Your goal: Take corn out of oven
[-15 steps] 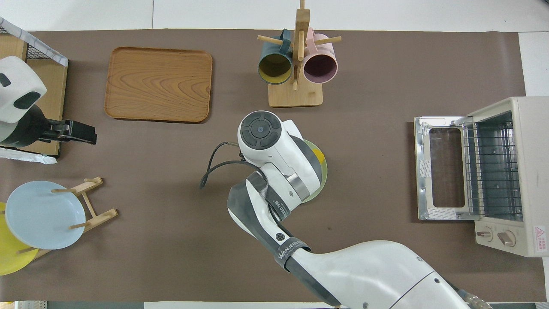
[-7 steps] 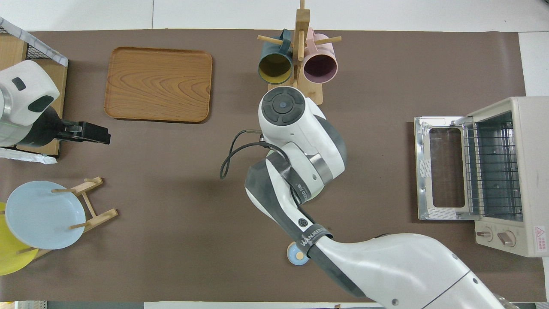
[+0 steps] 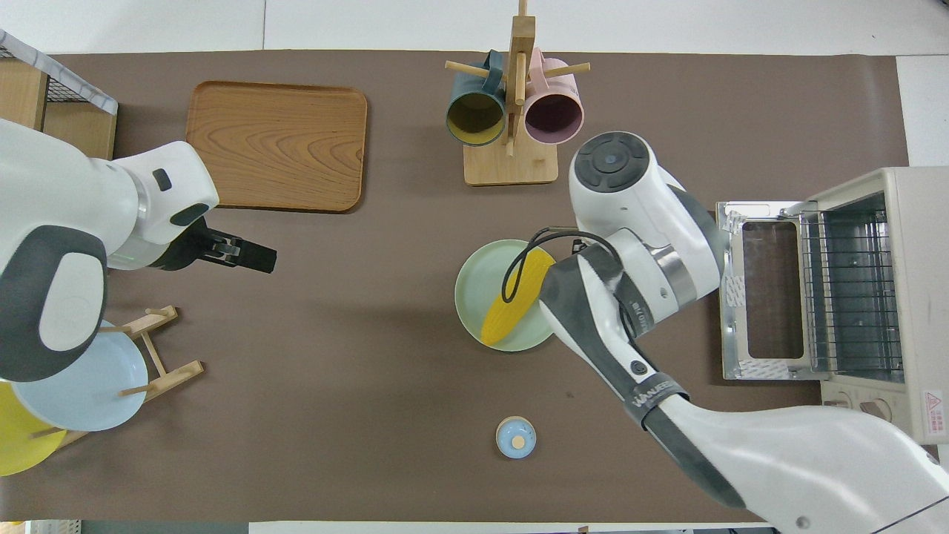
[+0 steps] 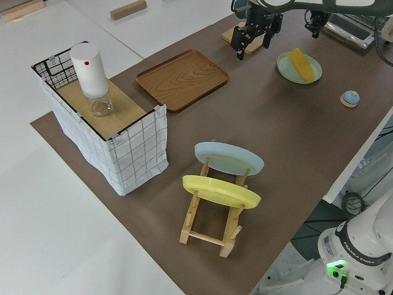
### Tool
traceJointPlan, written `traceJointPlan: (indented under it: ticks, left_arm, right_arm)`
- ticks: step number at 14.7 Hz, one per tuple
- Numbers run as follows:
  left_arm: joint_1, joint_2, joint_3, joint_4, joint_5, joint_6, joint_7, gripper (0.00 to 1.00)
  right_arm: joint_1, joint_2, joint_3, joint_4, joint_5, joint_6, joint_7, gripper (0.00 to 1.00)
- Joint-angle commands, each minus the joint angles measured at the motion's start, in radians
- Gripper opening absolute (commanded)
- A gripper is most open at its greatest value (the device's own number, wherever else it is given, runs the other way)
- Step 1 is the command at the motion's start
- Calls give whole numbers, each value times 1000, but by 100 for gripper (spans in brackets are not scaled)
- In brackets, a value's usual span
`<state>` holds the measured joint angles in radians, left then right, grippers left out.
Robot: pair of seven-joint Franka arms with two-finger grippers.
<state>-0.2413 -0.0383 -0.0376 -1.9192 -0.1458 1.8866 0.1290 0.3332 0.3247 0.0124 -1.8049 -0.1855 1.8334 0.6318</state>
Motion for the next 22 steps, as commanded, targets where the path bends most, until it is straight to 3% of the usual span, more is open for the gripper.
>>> traceJointPlan:
  ticks: [1,5,7,11,18,22]
  left_arm:
    - [-73,18,15,-27,-23,49,4,100]
    - [-243,84,15,-27,-38,152,-181,100]
    - [-320,132,16,-23,-38,230,-258,100]
    - [-415,243,16,26,-38,313,-269,100]
    - [-515,506,18,274,-78,339,-287,100]
    - [-538,525,19,267,-61,342,-284,100]
  right_arm:
    - [-117,-85,15,-137,-14,38,-90,0]
    - [-189,-127,14,-315,-14,249,-145,0]
    - [-230,-128,15,-350,-14,311,-184,0]
    - [-244,-130,12,-352,-25,316,-238,0]
    - [-244,-162,11,-346,-137,241,-253,0]
    - [-244,-187,12,-282,-224,123,-270,0]
